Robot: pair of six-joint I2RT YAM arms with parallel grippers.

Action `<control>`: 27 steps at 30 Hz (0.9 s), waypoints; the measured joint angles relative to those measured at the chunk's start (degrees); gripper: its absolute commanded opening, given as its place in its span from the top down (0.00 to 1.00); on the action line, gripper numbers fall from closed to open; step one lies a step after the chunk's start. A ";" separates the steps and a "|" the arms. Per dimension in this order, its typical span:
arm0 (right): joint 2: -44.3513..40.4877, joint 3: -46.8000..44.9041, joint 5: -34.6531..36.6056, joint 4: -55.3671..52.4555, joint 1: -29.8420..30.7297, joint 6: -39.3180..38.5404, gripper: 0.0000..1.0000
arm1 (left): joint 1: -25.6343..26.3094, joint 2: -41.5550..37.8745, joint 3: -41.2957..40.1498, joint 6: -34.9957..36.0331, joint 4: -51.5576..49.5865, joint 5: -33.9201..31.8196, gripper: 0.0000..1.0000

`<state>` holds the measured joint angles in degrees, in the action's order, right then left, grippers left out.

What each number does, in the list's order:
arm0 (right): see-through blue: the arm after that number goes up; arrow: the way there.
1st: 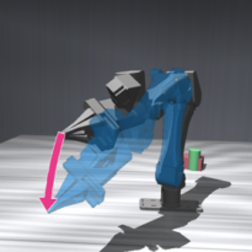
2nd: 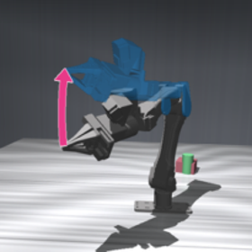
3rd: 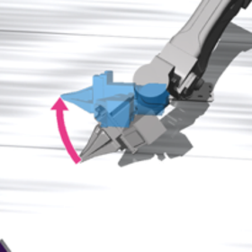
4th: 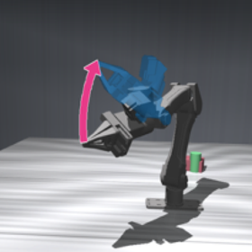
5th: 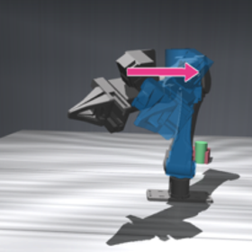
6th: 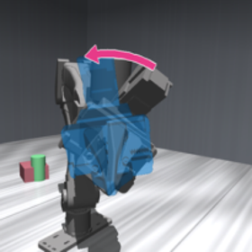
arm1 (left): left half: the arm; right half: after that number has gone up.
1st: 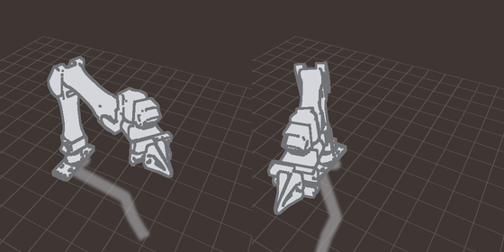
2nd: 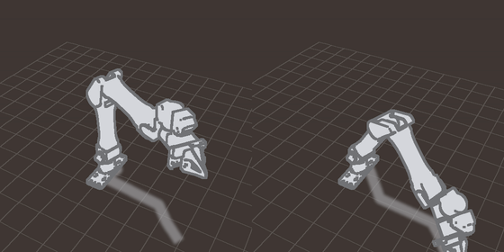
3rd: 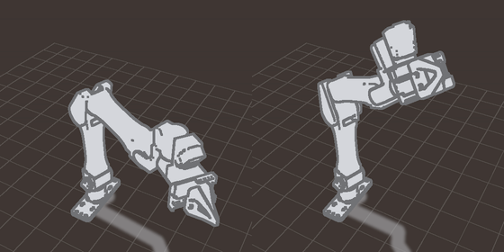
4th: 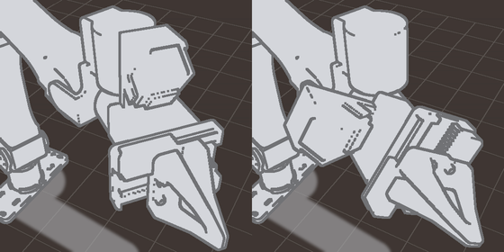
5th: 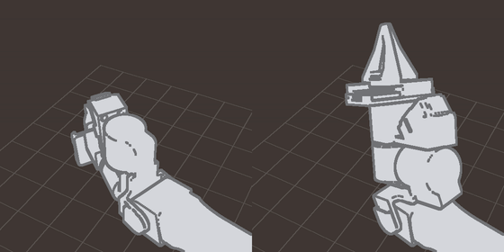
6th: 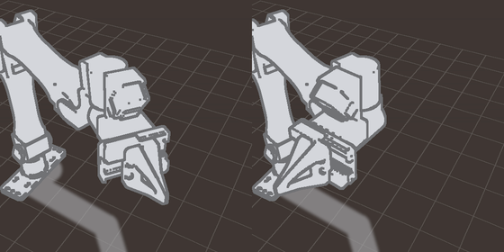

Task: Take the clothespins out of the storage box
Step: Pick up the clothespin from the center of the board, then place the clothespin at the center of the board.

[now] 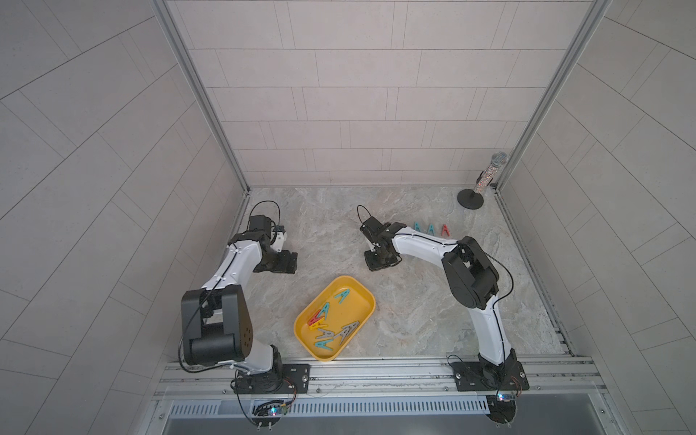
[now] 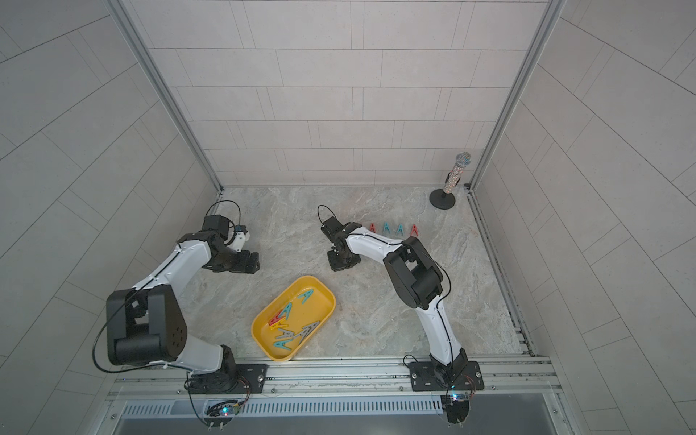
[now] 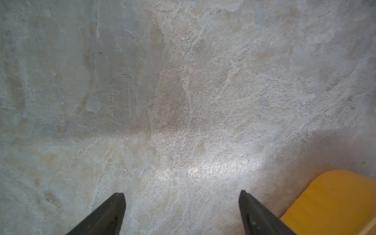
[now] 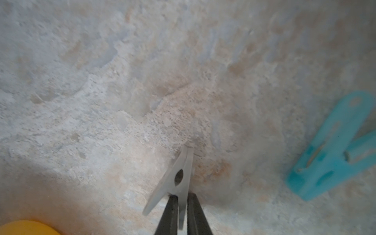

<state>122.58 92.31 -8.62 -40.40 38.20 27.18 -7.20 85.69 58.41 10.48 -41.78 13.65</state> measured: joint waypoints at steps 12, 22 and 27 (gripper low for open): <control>-14.88 -8.00 -1.38 -0.61 -4.39 -1.55 1.00 | 0.00 -0.98 0.00 0.02 0.00 0.48 0.05; -16.50 -12.83 -3.19 -0.87 -19.52 -6.21 1.00 | 0.00 -1.16 0.00 0.02 -0.02 0.90 0.05; -11.52 -11.10 -2.54 -1.05 -20.57 -7.41 1.00 | 0.00 -1.79 0.00 0.02 -0.02 1.14 0.05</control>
<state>111.07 81.21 -11.16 -41.45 17.63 19.77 -7.20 83.90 58.41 10.50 -41.80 14.79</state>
